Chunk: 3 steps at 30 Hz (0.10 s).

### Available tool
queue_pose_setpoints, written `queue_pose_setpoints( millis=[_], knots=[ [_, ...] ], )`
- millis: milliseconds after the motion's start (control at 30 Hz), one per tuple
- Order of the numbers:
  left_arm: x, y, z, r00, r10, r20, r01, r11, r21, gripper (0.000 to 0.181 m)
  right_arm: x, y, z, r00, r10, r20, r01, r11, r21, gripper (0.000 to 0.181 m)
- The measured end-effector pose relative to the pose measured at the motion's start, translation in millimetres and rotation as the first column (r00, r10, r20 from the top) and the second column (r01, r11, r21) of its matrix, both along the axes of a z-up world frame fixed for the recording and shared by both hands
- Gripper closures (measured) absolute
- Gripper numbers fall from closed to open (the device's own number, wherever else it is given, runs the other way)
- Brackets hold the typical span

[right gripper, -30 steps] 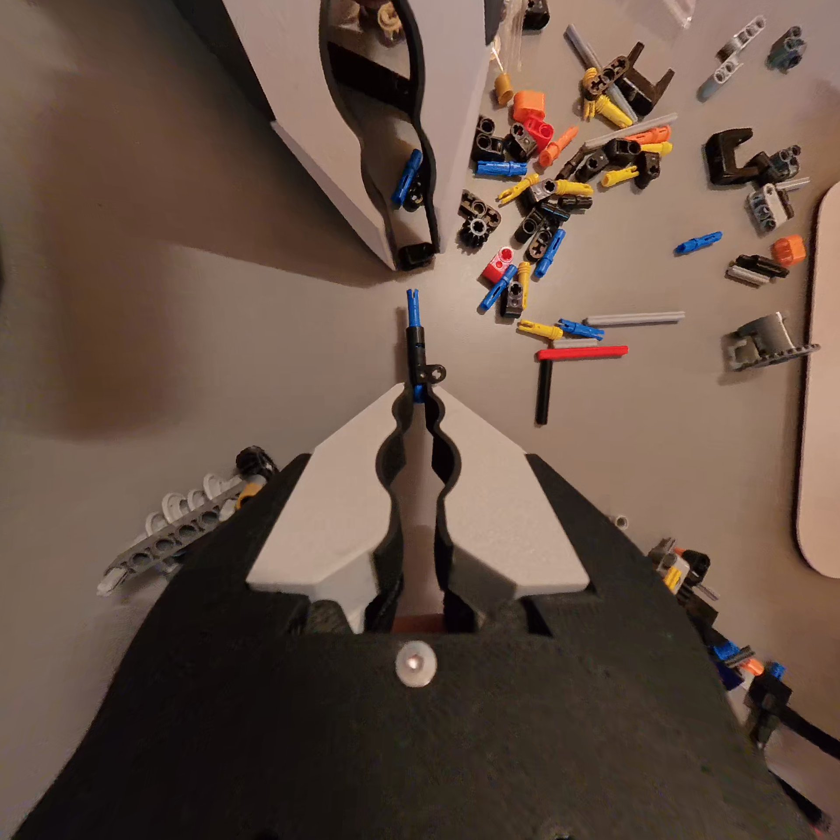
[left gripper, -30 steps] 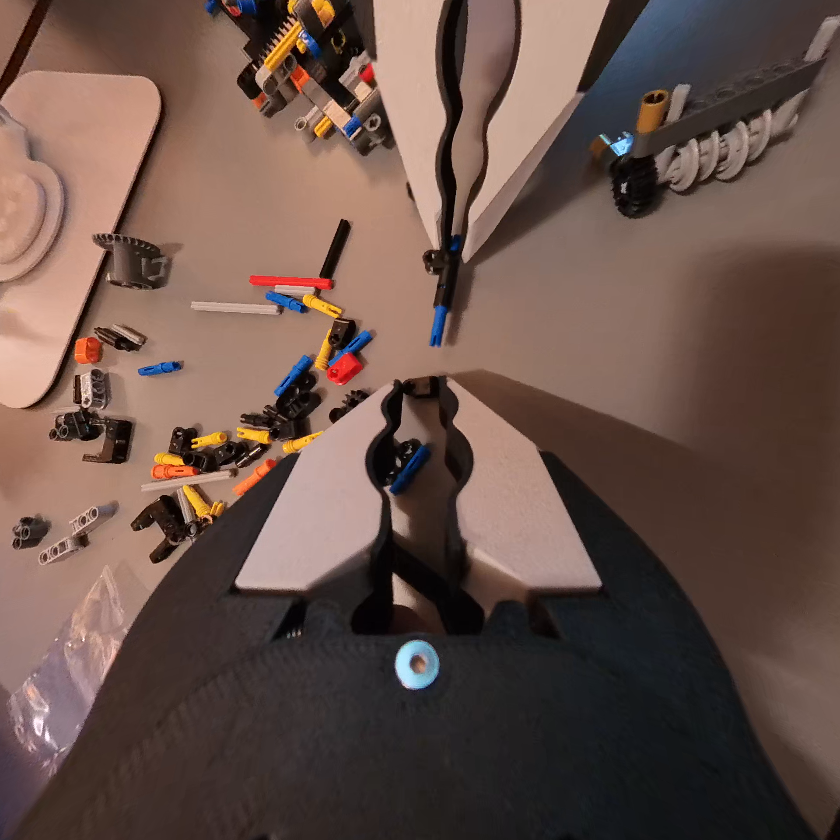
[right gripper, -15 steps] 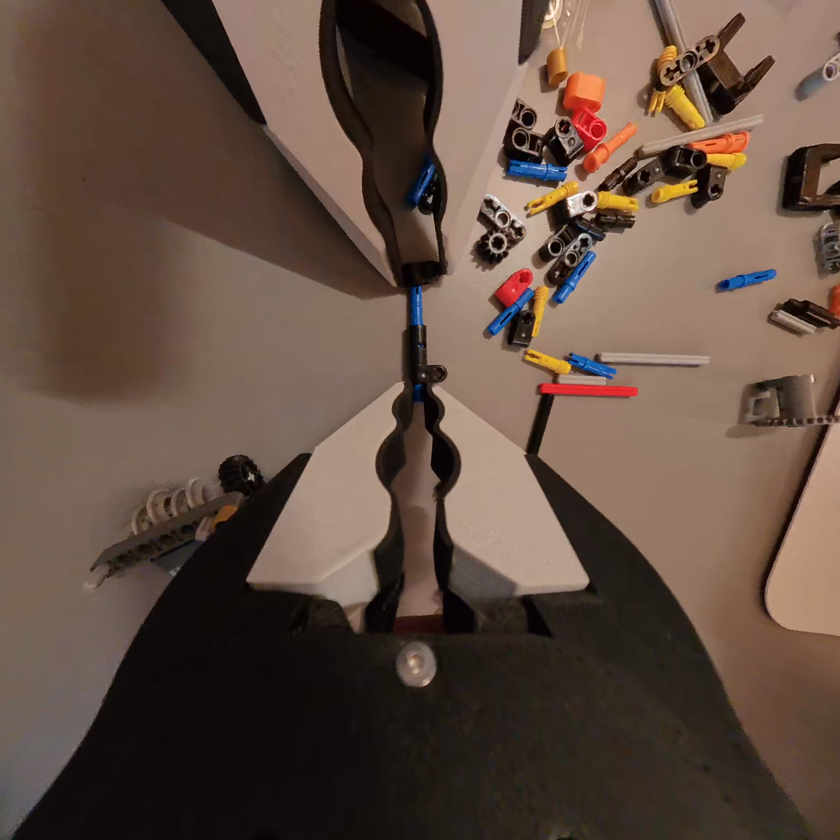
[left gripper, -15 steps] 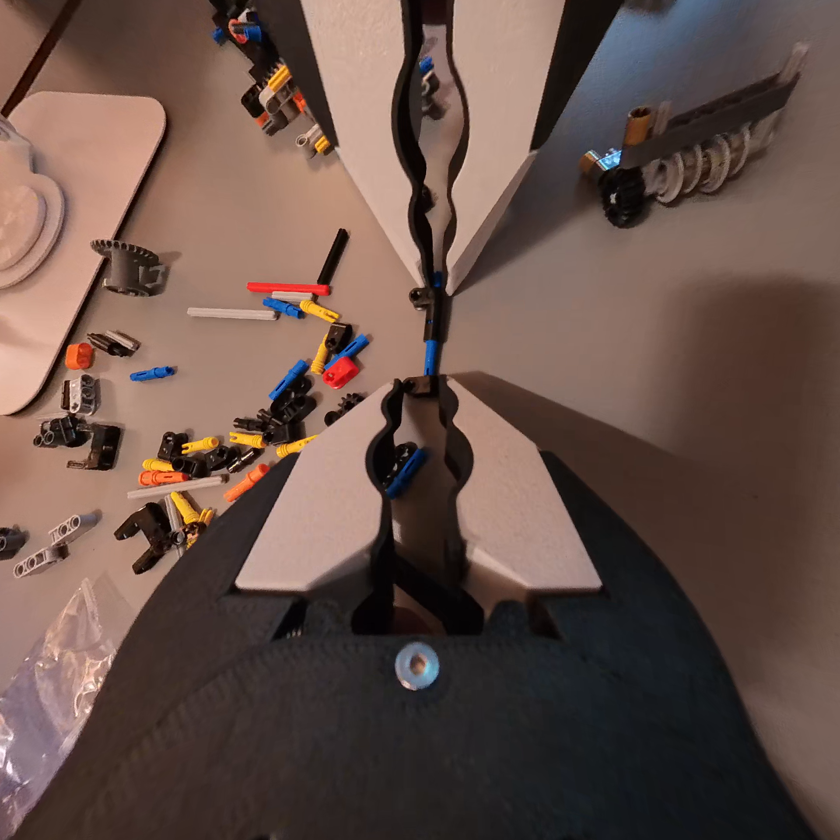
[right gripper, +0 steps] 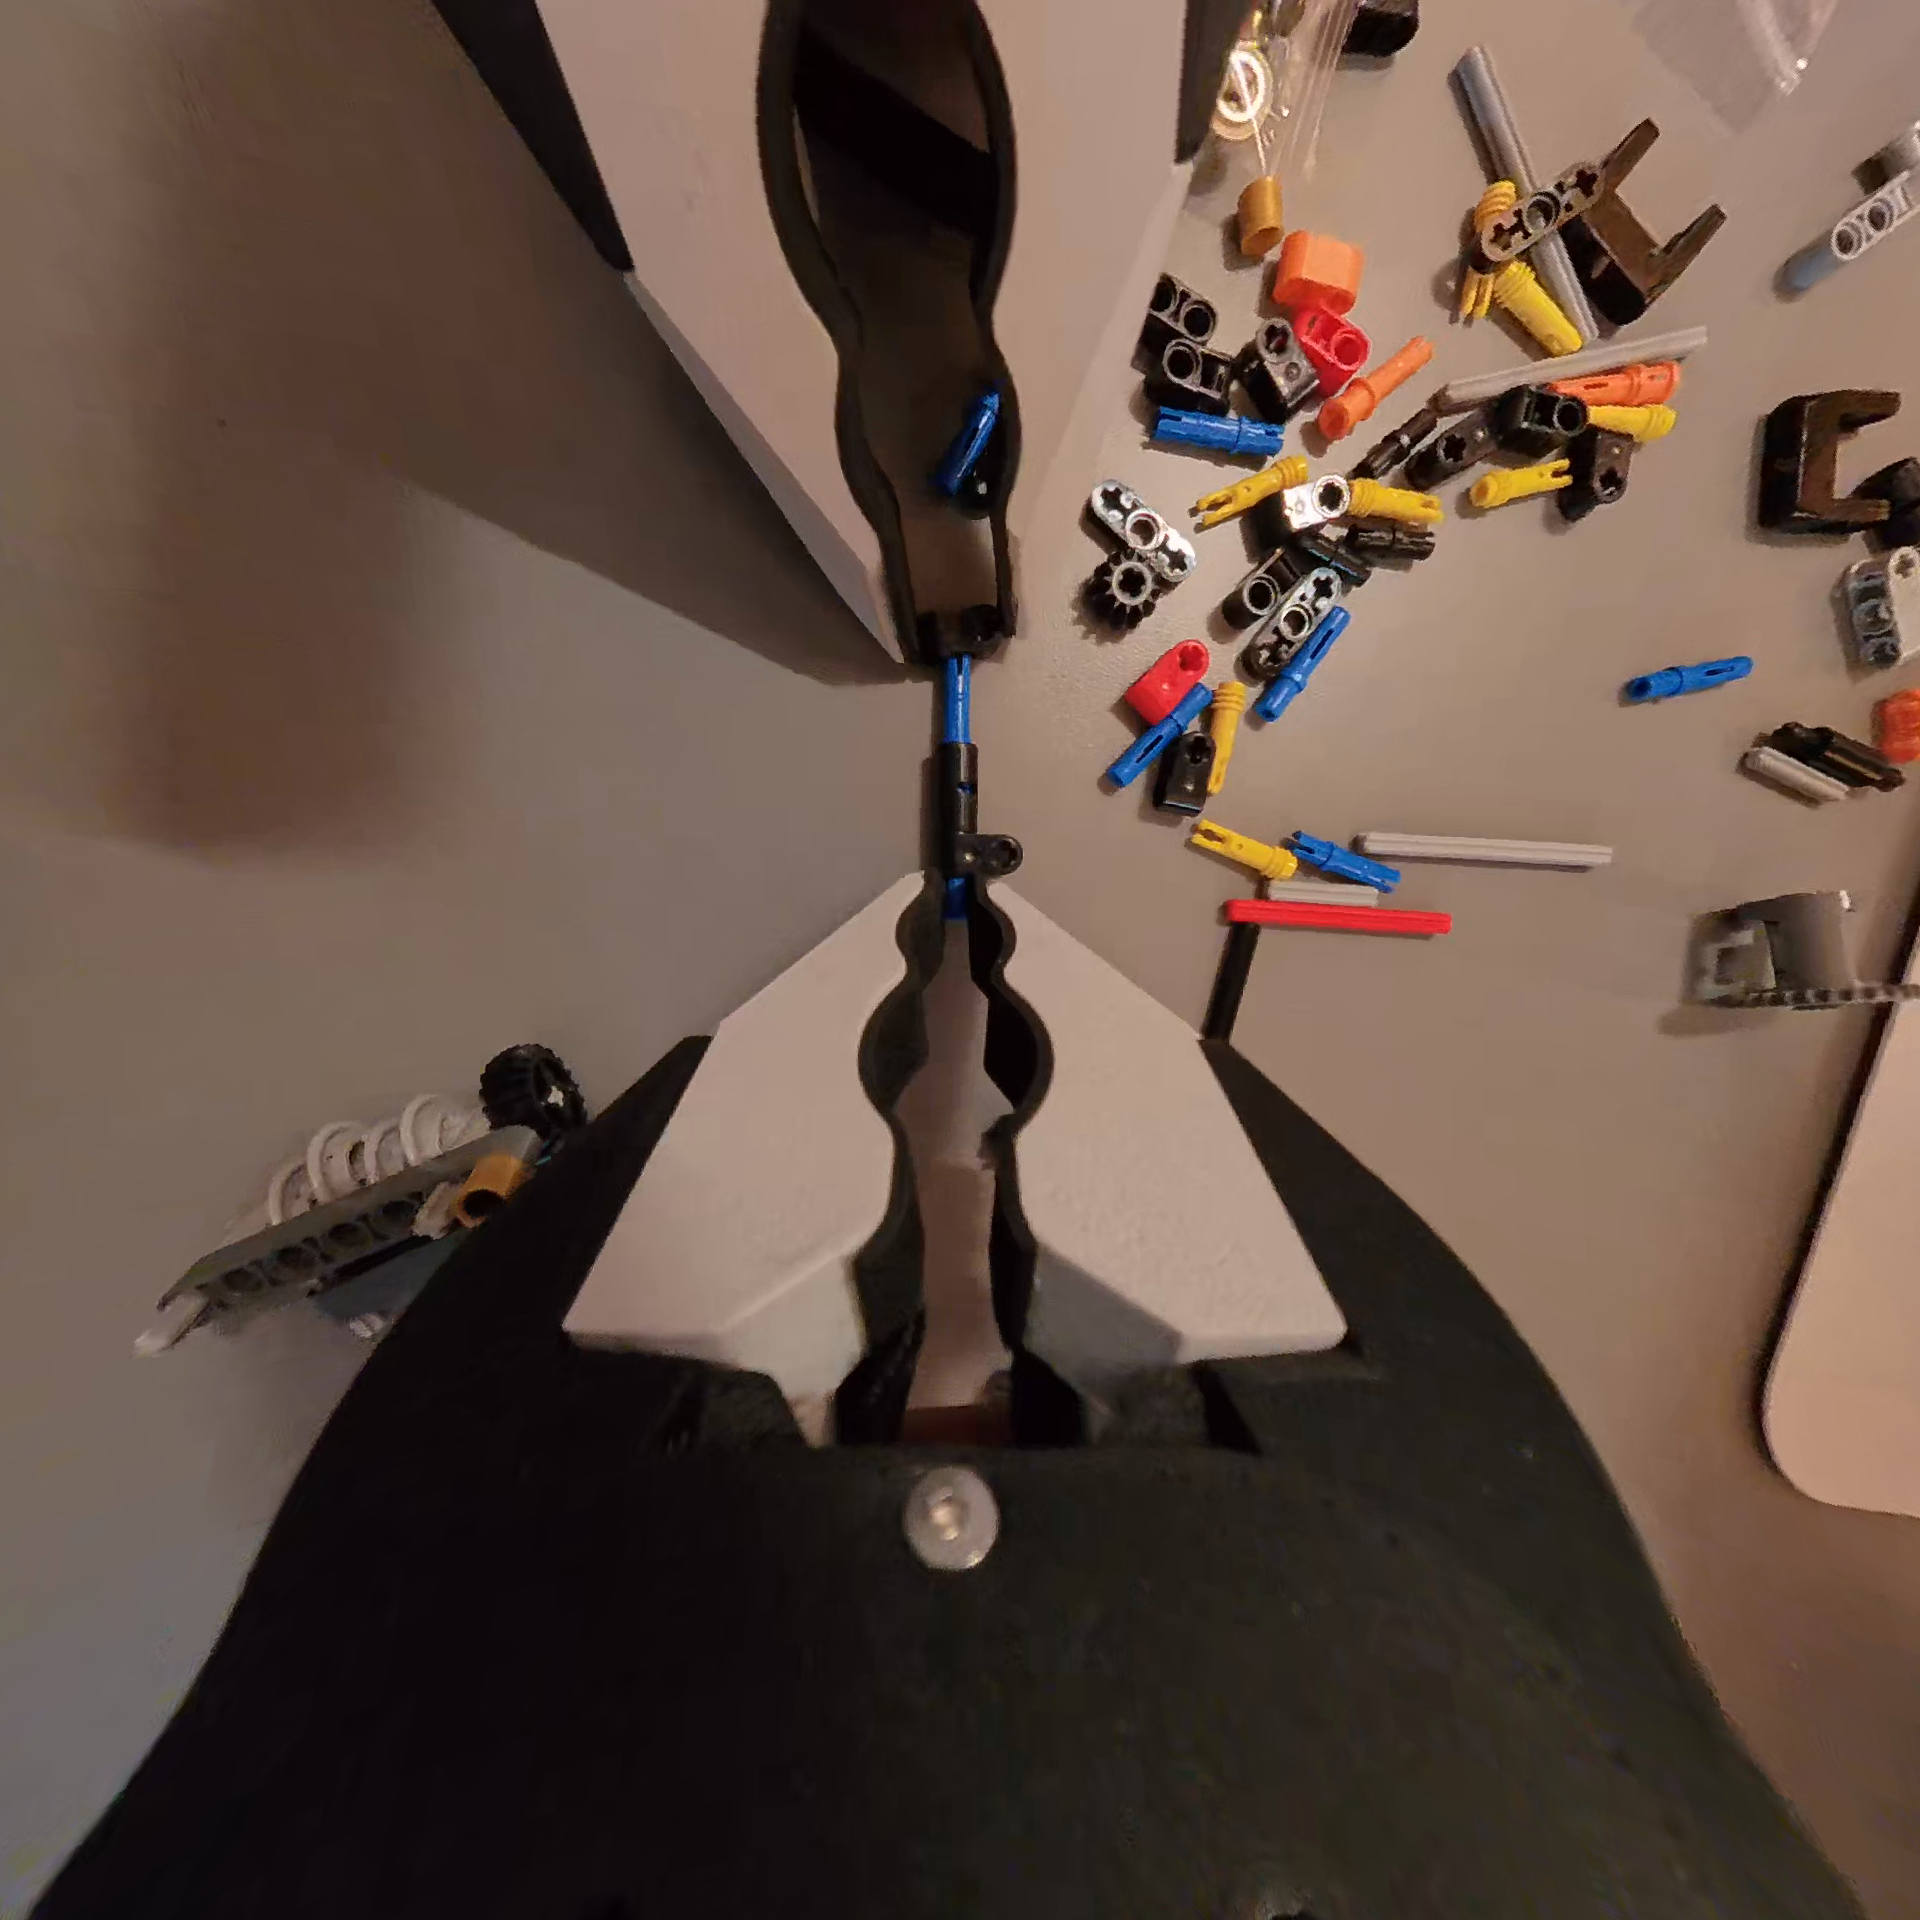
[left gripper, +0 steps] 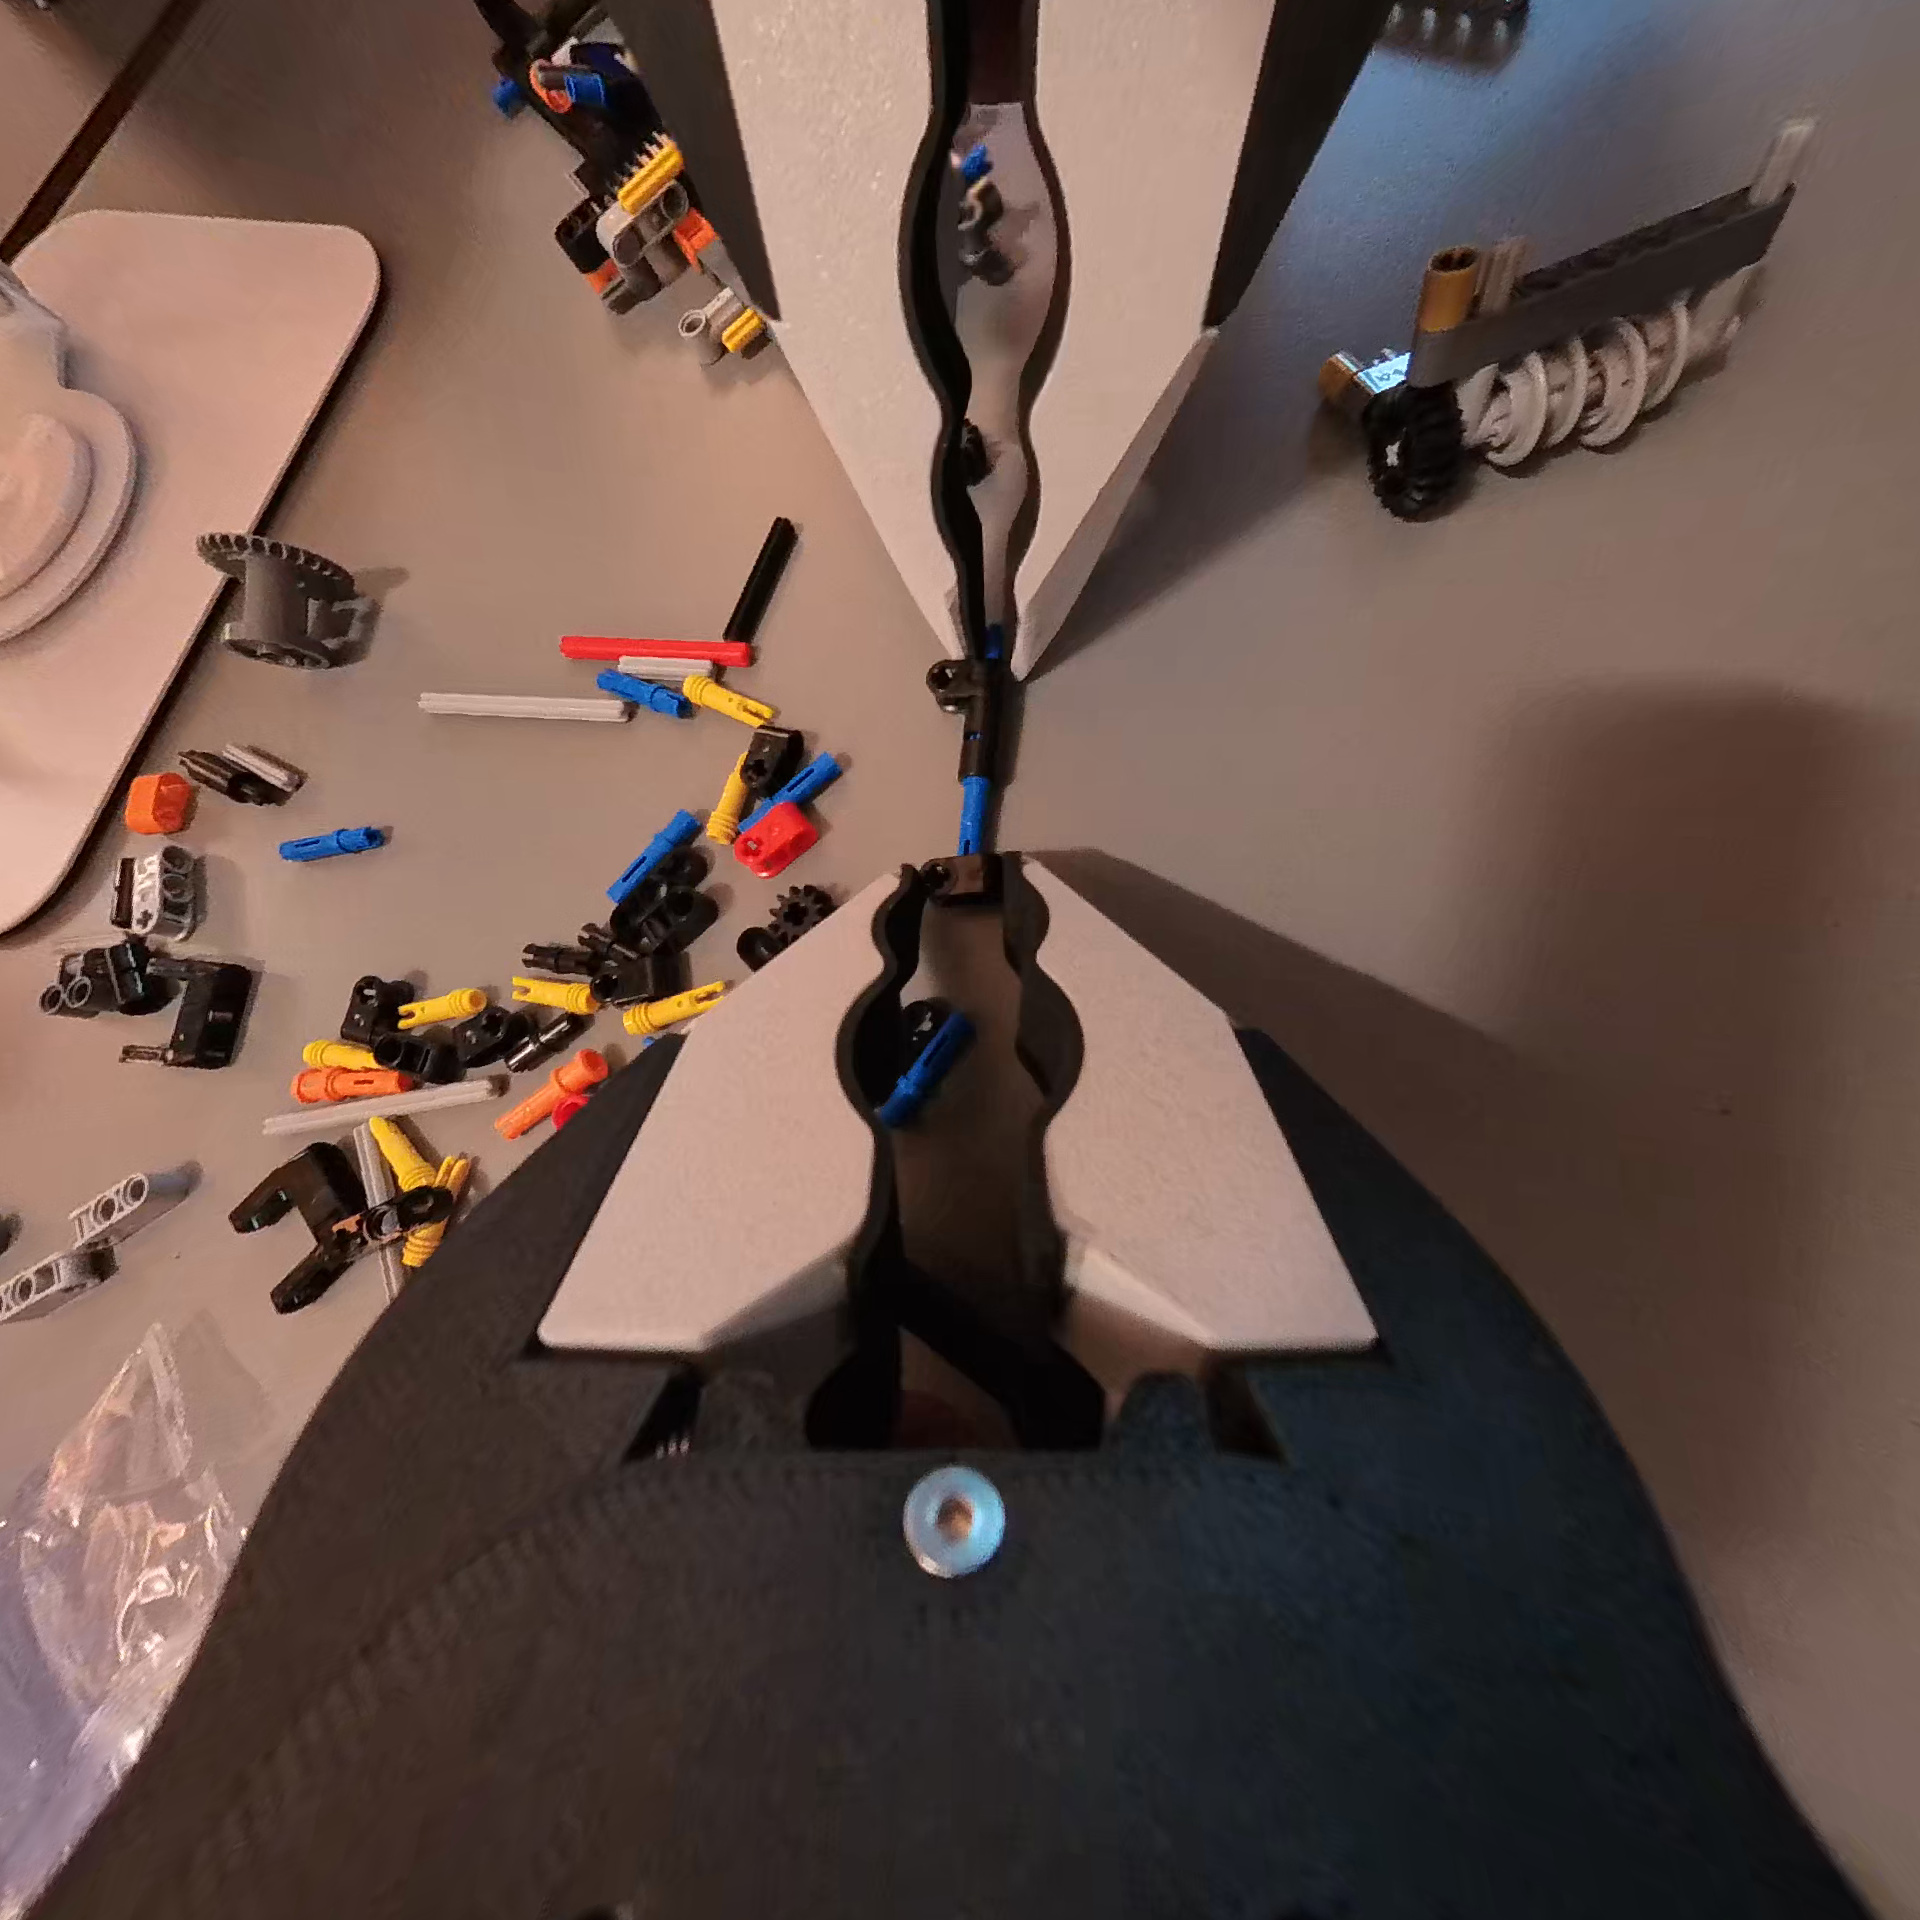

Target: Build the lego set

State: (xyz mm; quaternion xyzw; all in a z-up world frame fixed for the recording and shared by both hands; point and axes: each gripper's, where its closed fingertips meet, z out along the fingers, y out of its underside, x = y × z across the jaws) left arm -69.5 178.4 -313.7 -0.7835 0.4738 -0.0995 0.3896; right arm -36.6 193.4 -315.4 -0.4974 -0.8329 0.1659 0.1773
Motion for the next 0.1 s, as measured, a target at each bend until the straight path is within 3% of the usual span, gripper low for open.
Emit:
queue_pose_setpoints(
  millis=[100],
  knots=[
    [0.0, 0.0, -0.2, 1.000, -0.001, 0.003, 0.001, 1.000, -0.004, 0.167, 0.1, -0.3, 0.0, 1.000, 0.019, -0.003, -0.019, 1.000, 0.006, 0.180]
  ],
)
